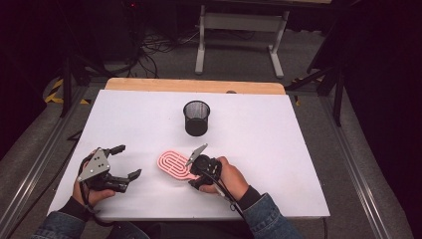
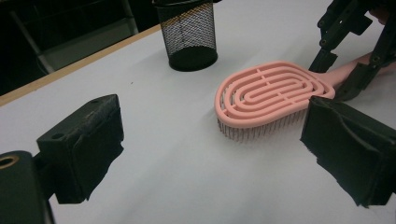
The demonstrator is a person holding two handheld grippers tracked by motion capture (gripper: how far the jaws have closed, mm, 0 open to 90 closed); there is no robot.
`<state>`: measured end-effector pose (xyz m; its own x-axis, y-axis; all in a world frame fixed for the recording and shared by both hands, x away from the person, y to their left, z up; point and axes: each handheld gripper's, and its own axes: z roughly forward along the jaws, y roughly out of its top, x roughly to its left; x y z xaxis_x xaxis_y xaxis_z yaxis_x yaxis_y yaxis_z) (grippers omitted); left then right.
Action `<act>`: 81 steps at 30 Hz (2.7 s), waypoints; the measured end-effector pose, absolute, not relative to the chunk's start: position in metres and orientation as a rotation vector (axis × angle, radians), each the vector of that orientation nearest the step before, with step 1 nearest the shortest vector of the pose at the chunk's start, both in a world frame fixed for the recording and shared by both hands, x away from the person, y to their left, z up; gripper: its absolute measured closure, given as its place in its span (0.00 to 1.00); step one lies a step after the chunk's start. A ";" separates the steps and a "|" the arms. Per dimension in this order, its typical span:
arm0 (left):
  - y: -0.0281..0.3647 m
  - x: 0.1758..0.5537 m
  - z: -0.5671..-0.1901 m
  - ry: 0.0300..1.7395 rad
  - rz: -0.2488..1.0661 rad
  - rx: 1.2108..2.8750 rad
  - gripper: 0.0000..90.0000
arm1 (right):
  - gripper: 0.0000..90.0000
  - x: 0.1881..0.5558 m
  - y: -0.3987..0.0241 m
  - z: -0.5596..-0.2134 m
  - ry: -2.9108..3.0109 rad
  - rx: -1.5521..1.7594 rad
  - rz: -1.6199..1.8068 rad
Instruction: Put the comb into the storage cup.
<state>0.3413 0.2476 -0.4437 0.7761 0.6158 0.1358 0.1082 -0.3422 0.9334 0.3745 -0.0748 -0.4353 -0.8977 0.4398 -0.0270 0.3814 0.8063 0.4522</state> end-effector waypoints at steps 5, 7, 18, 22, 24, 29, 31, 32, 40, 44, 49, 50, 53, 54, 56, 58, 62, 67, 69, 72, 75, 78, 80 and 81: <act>0.247 0.342 -0.444 0.558 0.574 1.870 0.08 | 0.77 0.374 -0.075 -0.435 2.862 0.625 0.682; 0.247 0.342 -0.444 0.561 0.571 1.871 0.08 | 0.77 0.374 -0.076 -0.436 2.862 0.617 0.690; 0.246 0.343 -0.445 0.578 0.569 1.879 0.10 | 0.78 0.372 -0.079 -0.437 2.841 0.574 0.725; 0.247 0.344 -0.445 0.588 0.566 1.872 0.11 | 0.78 0.374 -0.084 -0.437 2.781 0.579 0.747; 0.247 0.344 -0.445 0.591 0.568 1.871 0.11 | 0.78 0.374 -0.085 -0.437 2.772 0.578 0.752; 0.248 0.344 -0.444 0.605 0.549 1.853 0.11 | 0.78 0.375 -0.088 -0.435 2.715 0.586 0.793; 0.249 0.345 -0.443 0.609 0.547 1.846 0.12 | 0.78 0.375 -0.090 -0.434 2.691 0.572 0.814; 0.249 0.345 -0.443 0.610 0.542 1.844 0.12 | 0.78 0.375 -0.090 -0.433 2.681 0.575 0.821; 0.249 0.347 -0.445 0.628 0.533 1.848 0.09 | 0.78 0.376 -0.098 -0.428 2.592 0.580 0.894; 0.246 0.347 -0.446 0.610 0.543 1.879 0.08 | 0.78 0.376 -0.103 -0.423 2.516 0.574 0.967; 0.246 0.347 -0.446 0.606 0.538 1.880 0.08 | 0.78 0.373 -0.108 -0.418 2.441 0.570 1.027; 0.245 0.347 -0.446 0.607 0.540 1.883 0.08 | 0.78 0.373 -0.108 -0.417 2.433 0.569 1.033; 0.245 0.347 -0.446 0.603 0.536 1.884 0.08 | 0.78 0.372 -0.111 -0.414 2.394 0.571 1.065; 0.245 0.347 -0.446 0.600 0.538 1.887 0.08 | 0.78 0.372 -0.112 -0.413 2.378 0.572 1.075; 0.245 0.347 -0.446 0.600 0.538 1.889 0.08 | 0.78 0.371 -0.115 -0.411 2.358 0.579 1.097; 0.243 0.347 -0.446 0.612 0.539 1.893 0.09 | 0.78 0.370 -0.117 -0.409 2.332 0.589 1.119; 0.241 0.351 -0.445 0.676 0.517 1.899 0.10 | 0.78 0.369 -0.124 -0.405 2.283 0.604 1.155; 0.238 0.353 -0.442 0.692 0.480 1.885 0.10 | 0.78 0.368 -0.129 -0.404 2.239 0.619 1.169; 0.231 0.356 -0.440 0.708 0.457 1.904 0.13 | 0.78 0.368 -0.132 -0.403 2.198 0.632 1.173; 0.226 0.358 -0.437 0.689 0.431 1.912 0.13 | 0.78 0.367 -0.133 -0.402 2.160 0.631 1.178; 0.209 0.363 -0.429 0.649 0.380 1.911 0.13 | 0.78 0.367 -0.134 -0.403 2.127 0.645 1.192; 0.189 0.367 -0.422 0.605 0.364 1.917 0.13 | 0.78 0.367 -0.133 -0.404 2.115 0.644 1.194; 0.176 0.370 -0.417 0.582 0.338 1.907 0.14 | 0.78 0.366 -0.132 -0.404 2.108 0.638 1.196; 0.171 0.372 -0.415 0.574 0.321 1.897 0.14 | 0.78 0.365 -0.132 -0.405 2.102 0.637 1.200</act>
<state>0.3717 0.1708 -0.4154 0.8473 0.5292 -0.0441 0.2395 -0.3066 0.9212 0.3654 -0.1321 -0.4046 -0.6861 0.6712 -0.2806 0.0996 0.4688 0.8777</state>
